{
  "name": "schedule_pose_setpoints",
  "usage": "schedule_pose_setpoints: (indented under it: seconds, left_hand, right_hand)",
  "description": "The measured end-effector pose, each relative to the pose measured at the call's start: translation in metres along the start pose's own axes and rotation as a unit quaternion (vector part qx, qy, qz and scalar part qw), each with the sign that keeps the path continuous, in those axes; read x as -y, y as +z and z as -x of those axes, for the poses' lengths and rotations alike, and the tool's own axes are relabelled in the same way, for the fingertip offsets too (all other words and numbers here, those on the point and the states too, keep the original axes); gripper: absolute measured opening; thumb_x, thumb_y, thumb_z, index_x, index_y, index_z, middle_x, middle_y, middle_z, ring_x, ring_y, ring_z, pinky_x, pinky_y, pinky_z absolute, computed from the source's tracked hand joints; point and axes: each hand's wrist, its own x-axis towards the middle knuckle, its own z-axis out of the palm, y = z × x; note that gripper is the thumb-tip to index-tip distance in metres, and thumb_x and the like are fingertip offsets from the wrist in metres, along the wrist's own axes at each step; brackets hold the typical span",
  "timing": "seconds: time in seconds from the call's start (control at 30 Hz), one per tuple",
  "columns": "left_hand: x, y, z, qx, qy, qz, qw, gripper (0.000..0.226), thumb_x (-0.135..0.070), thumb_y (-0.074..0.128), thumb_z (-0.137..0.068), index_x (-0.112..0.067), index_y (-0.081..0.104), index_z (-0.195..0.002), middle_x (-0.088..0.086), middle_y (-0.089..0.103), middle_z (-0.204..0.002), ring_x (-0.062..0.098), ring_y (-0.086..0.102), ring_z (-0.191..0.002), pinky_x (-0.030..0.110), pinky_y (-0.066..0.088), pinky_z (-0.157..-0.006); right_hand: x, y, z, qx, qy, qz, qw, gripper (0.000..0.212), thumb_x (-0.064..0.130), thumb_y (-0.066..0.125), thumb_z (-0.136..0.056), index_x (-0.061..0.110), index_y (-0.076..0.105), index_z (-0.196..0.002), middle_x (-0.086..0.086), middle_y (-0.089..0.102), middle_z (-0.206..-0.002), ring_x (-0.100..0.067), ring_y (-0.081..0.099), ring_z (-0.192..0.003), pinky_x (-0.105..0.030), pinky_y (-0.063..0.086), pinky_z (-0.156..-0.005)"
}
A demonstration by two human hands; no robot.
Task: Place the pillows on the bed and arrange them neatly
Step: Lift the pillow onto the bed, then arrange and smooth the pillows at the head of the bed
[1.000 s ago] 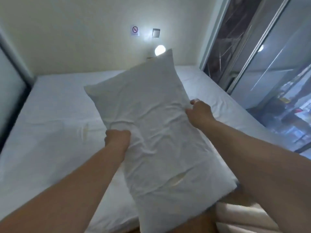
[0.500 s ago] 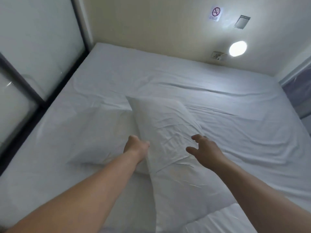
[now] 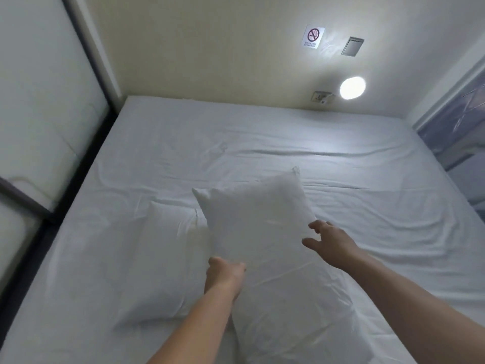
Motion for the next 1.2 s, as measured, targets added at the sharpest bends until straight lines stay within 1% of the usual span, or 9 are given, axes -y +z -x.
schedule_pose_setpoints:
  seconds: [0.1,0.3,0.37,0.53,0.73,0.87,1.03,1.13,1.2]
  left_hand:
    - [-0.004,0.002,-0.032,-0.016,-0.029,-0.041,0.999,0.093,-0.046,0.08,-0.065,-0.002,0.034,-0.133,0.022,0.047,-0.14,0.039,0.051,-0.125,0.042,0.044,-0.103]
    - [0.011,0.068,-0.165,0.038,-0.064,0.006,0.997,0.157,-0.061,0.089,-0.033,0.001,0.001,-0.147,0.021,0.038,-0.15,0.033,0.043,-0.135,0.038,0.039,-0.11]
    - [0.015,0.08,-0.179,0.03,-0.067,0.007,0.997,0.149,-0.057,0.091,-0.033,0.0,0.014,-0.146,0.019,0.044,-0.148,0.031,0.049,-0.132,0.037,0.041,-0.107]
    - [-0.011,0.085,-0.184,-0.033,-0.054,0.042,0.997,0.095,-0.042,0.088,-0.058,-0.001,0.044,-0.131,0.018,0.058,-0.134,0.032,0.059,-0.12,0.036,0.046,-0.1]
    - [-0.114,0.033,-0.217,-0.03,-0.002,0.134,0.991,0.09,-0.046,0.087,-0.04,-0.005,0.063,-0.116,0.015,0.07,-0.116,0.031,0.067,-0.102,0.043,0.054,-0.094]
    - [-0.252,-0.045,-0.248,-0.029,0.099,0.222,0.97,0.118,-0.052,0.09,-0.024,0.001,0.054,-0.123,0.016,0.067,-0.117,0.034,0.067,-0.101,0.049,0.056,-0.089]
    - [-0.382,-0.157,-0.265,-0.201,0.175,0.154,0.951,0.076,-0.023,0.065,-0.074,0.0,0.026,-0.135,0.025,0.046,-0.139,0.043,0.053,-0.12,0.051,0.046,-0.102]
    - [-0.4,-0.182,-0.265,-0.211,0.182,0.09,0.956,0.069,-0.015,0.058,-0.088,0.002,0.019,-0.142,0.021,0.034,-0.149,0.038,0.042,-0.132,0.045,0.037,-0.108]
    - [-0.387,-0.178,-0.273,-0.19,0.177,0.065,0.963,0.072,-0.016,0.059,-0.09,0.002,0.017,-0.145,0.02,0.03,-0.153,0.037,0.038,-0.135,0.043,0.035,-0.108]
  right_hand:
    - [-0.013,0.008,-0.036,0.009,0.065,-0.012,0.998,0.076,0.052,0.068,-0.081,0.017,0.039,-0.143,-0.011,0.048,-0.141,-0.027,0.05,-0.125,-0.037,0.041,-0.101]
    - [-0.074,0.09,-0.147,0.021,0.199,-0.145,0.969,0.134,0.082,0.075,-0.033,0.018,0.032,-0.142,-0.016,0.049,-0.138,-0.033,0.05,-0.123,-0.04,0.044,-0.1]
    - [-0.083,0.122,-0.162,0.02,0.231,-0.195,0.953,0.131,0.084,0.074,-0.033,0.02,0.033,-0.139,-0.013,0.055,-0.132,-0.032,0.056,-0.116,-0.041,0.047,-0.096]
    - [-0.053,0.097,-0.182,-0.074,0.211,-0.16,0.962,0.074,0.066,0.077,-0.059,0.014,0.054,-0.106,-0.012,0.068,-0.103,-0.033,0.064,-0.094,-0.044,0.051,-0.08]
    - [0.039,-0.014,-0.245,-0.134,0.121,-0.056,0.982,0.063,0.063,0.066,-0.074,0.012,0.051,-0.108,-0.015,0.067,-0.109,-0.035,0.063,-0.104,-0.039,0.044,-0.076]
    - [0.133,-0.119,-0.32,-0.19,0.04,-0.114,0.974,0.056,0.061,0.062,-0.079,0.013,0.051,-0.105,-0.015,0.065,-0.112,-0.034,0.06,-0.106,-0.039,0.043,-0.078]
    - [0.243,-0.194,-0.365,-0.172,-0.077,-0.178,0.966,0.064,0.049,0.058,-0.09,-0.005,0.051,-0.125,-0.023,0.057,-0.127,-0.037,0.052,-0.116,-0.037,0.041,-0.089]
    - [0.276,-0.174,-0.367,-0.128,-0.117,-0.118,0.978,0.057,0.047,0.055,-0.092,-0.007,0.059,-0.11,-0.023,0.063,-0.115,-0.035,0.057,-0.103,-0.034,0.039,-0.079]
    - [0.281,-0.142,-0.366,-0.091,-0.127,-0.076,0.985,0.057,0.046,0.054,-0.093,-0.005,0.056,-0.119,-0.021,0.061,-0.122,-0.035,0.054,-0.113,-0.034,0.04,-0.084]
